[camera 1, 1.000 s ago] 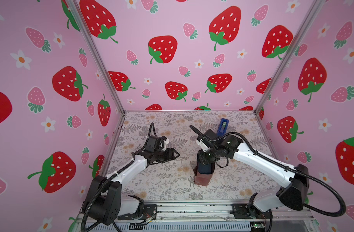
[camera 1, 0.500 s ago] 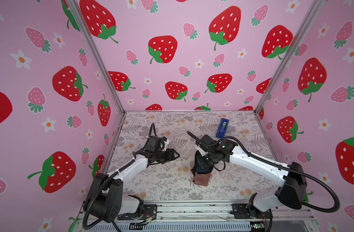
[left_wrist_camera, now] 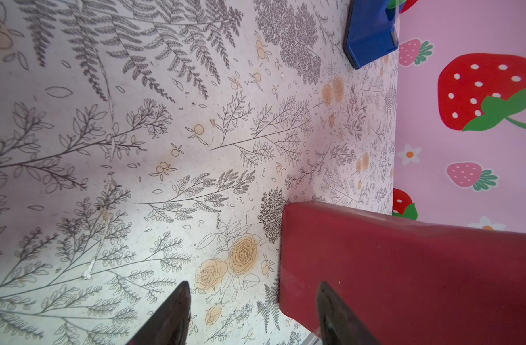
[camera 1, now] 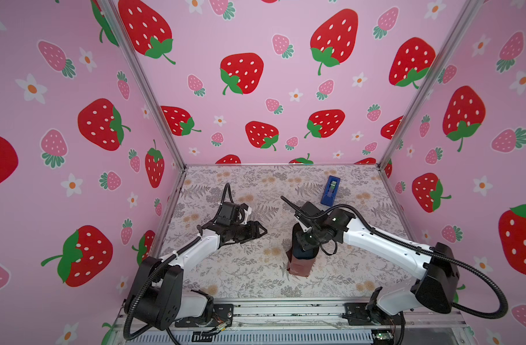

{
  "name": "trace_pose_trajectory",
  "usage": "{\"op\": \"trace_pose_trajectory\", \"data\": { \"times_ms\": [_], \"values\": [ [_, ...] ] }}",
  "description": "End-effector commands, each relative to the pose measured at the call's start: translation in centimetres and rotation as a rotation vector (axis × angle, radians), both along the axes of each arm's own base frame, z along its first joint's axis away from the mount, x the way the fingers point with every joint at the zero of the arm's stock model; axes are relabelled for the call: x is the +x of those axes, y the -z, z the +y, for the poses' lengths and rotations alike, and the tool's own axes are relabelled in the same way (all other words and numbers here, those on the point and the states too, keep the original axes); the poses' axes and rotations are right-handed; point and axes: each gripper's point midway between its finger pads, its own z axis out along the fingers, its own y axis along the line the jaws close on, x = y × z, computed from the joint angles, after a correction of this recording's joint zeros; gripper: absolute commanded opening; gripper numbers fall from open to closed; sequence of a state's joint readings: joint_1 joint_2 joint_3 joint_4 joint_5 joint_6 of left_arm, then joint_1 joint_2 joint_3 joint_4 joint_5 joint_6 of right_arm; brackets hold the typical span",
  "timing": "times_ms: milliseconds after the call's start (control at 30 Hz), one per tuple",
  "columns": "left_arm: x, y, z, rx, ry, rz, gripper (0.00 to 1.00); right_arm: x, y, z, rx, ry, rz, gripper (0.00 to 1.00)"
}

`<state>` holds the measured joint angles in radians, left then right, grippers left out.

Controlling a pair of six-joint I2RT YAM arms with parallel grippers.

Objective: Wrap the gift box in paper
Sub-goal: 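Tip the maroon box upright onto its end with the right gripper, then open the right gripper and draw it back from the upright box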

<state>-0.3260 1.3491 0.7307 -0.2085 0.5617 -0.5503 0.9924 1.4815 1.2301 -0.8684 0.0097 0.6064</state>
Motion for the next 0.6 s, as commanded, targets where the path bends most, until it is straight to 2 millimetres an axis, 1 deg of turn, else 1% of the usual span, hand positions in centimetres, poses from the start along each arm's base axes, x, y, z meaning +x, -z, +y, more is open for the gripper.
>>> {"op": "trace_pose_trajectory", "data": {
  "times_ms": [0,67,100,133,200,233,300,367,433,500,567],
  "values": [
    [0.3,-1.5,-0.8,-0.029,0.027,-0.023,0.67,-0.3,1.0,-0.7,-0.041,0.010,0.029,0.02],
    [0.1,-1.5,-1.1,-0.033,0.036,-0.020,0.66,0.7,-2.2,-0.5,0.014,0.036,-0.038,0.03],
    [0.1,-1.5,-1.3,-0.038,0.038,-0.019,0.66,1.3,-4.1,-0.7,0.048,0.056,-0.077,0.05],
    [0.1,-1.4,-1.5,-0.045,0.040,-0.018,0.66,1.9,-5.8,-1.1,0.078,0.079,-0.112,0.06],
    [0.0,-1.3,-1.9,-0.058,0.036,-0.011,0.63,3.0,-8.1,-2.4,0.128,0.132,-0.163,0.08],
    [0.0,-1.2,-2.3,-0.067,0.038,-0.010,0.62,3.6,-8.8,-3.4,0.142,0.163,-0.185,0.09],
    [-0.4,-0.9,-3.2,-0.077,0.058,-0.005,0.57,4.8,-9.3,-5.7,0.160,0.227,-0.206,0.10],
    [-1.0,-0.5,-4.3,-0.078,0.092,-0.002,0.51,5.6,-8.2,-8.0,0.172,0.283,-0.193,0.11],
    [-1.7,0.2,-5.4,-0.083,0.124,0.005,0.46,6.0,-5.9,-9.7,0.196,0.325,-0.155,0.13],
    [-2.5,1.0,-6.4,-0.090,0.148,0.020,0.42,5.4,-3.2,-10.1,0.229,0.334,-0.085,0.13],
    [-3.3,1.6,-7.4,-0.088,0.177,0.035,0.38,4.6,-0.5,-9.4,0.278,0.322,-0.007,0.13]
  ]
}}
